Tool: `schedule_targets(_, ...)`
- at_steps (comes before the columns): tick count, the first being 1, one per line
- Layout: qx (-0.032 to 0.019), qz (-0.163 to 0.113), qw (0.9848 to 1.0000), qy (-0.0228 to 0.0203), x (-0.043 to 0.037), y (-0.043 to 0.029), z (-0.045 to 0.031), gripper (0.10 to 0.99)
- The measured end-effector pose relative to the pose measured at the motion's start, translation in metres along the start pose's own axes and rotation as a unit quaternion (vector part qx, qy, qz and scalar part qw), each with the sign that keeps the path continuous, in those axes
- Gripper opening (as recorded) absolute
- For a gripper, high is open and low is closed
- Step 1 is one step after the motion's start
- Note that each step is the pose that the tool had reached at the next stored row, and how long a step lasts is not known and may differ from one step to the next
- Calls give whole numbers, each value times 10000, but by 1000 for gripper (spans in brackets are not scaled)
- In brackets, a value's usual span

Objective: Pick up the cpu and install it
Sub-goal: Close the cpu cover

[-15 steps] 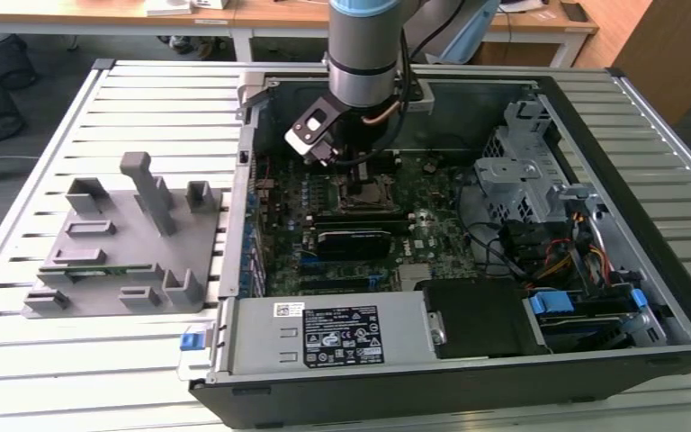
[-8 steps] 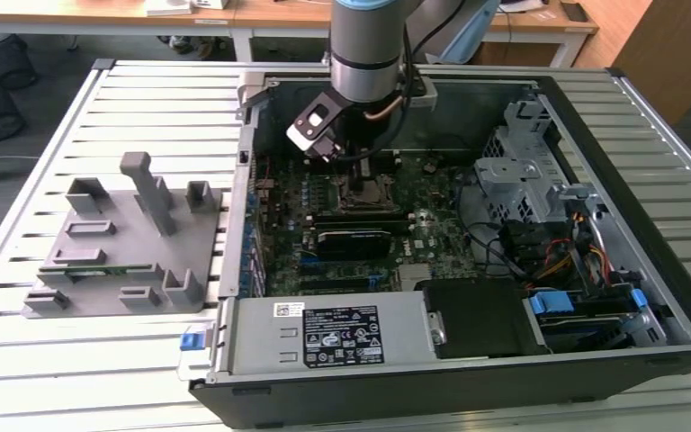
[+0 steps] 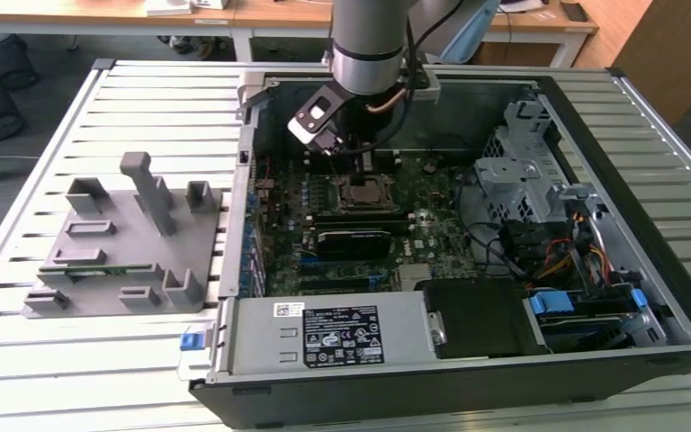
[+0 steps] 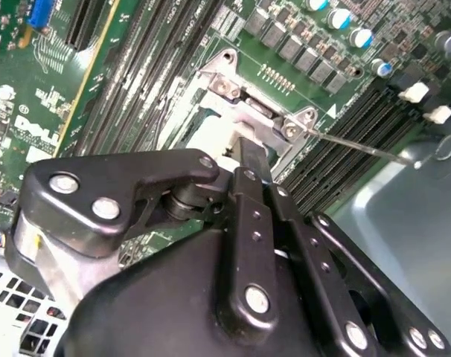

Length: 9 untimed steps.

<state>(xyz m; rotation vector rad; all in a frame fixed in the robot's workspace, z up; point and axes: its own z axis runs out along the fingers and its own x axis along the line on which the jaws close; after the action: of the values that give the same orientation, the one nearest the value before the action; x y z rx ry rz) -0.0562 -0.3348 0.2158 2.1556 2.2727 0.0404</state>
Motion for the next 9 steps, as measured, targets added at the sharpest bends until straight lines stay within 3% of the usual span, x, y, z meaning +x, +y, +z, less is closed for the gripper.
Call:
schedule_targets(3, 0, -1, 10000, 4, -4, 62, 1, 106)
schedule_targets(9, 1, 0, 10000, 9, -7, 117, 3, 106)
